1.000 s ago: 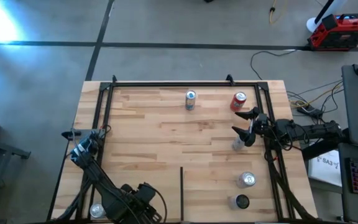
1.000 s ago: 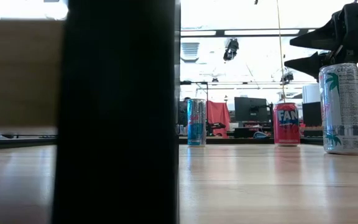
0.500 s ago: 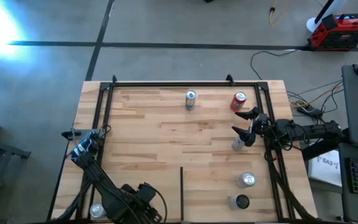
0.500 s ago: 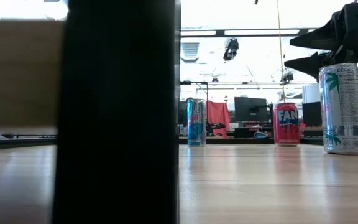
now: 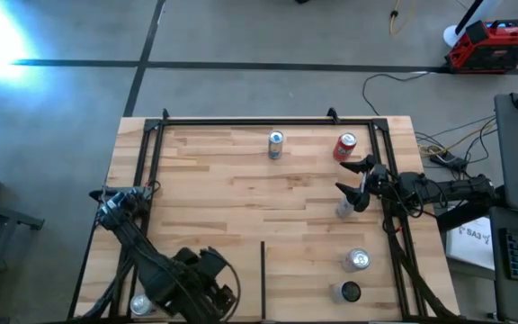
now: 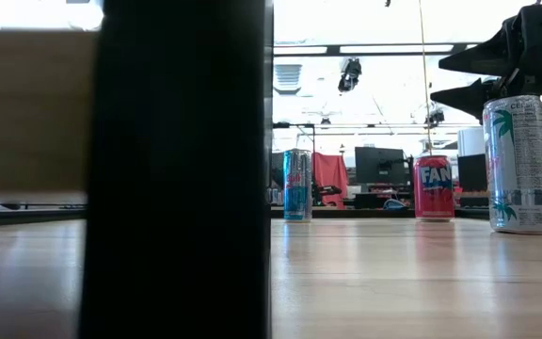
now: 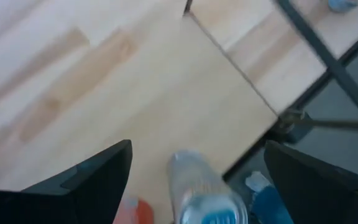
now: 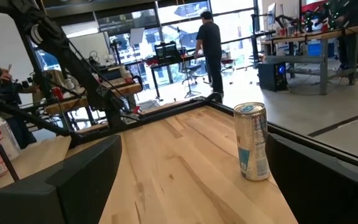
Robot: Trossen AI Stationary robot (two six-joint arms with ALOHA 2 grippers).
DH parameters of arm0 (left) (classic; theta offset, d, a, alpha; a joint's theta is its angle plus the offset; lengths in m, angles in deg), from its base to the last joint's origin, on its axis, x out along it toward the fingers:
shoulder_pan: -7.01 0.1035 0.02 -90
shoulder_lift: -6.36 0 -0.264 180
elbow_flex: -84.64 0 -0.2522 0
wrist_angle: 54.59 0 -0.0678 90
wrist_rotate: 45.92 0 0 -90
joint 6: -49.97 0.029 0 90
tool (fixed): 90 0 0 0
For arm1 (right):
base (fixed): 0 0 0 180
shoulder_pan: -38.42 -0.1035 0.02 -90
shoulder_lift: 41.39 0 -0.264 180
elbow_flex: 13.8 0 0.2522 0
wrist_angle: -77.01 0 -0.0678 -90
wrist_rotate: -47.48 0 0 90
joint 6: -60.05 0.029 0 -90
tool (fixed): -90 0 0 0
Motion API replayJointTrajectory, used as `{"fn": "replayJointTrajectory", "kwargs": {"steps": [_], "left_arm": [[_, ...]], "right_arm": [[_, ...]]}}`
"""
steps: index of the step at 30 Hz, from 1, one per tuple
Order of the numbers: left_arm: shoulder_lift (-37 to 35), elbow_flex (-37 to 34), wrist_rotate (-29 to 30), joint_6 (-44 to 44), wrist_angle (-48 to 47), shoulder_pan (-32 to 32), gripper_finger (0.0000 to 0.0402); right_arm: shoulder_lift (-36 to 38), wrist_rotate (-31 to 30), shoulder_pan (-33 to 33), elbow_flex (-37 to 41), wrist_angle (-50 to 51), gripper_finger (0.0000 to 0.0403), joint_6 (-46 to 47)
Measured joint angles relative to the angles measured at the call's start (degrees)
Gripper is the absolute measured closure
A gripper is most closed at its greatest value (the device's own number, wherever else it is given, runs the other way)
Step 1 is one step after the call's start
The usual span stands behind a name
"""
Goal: Place canned beverage on shelf
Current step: Move the top white pink soda can to the center of the table
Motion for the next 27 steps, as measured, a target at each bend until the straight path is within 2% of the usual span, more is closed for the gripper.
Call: {"fn": "replayJointTrajectory", "kwargs": {"steps": [6,12,18,27], "left_arm": [[0.0,0.0,0.5,7.8,0.6,6.6,0.0078],[0.0,0.0,-0.3,13.0,2.8,16.5,0.0096],[0.0,0.0,-6.3,14.1,3.5,26.7,0.0098],[0.4,0.1,-8.0,20.6,9.9,38.8,0.0101]], "right_arm": [[0.0,0.0,0.0,0.0,0.0,0.0021,0.0],[0.0,0.0,0.0,0.0,0.0,0.0021,0.1],[0.0,0.0,0.0,0.0,0.0,0.0021,0.1],[0.0,0.0,0.0,0.0,0.0,0.0021,0.1]]}}
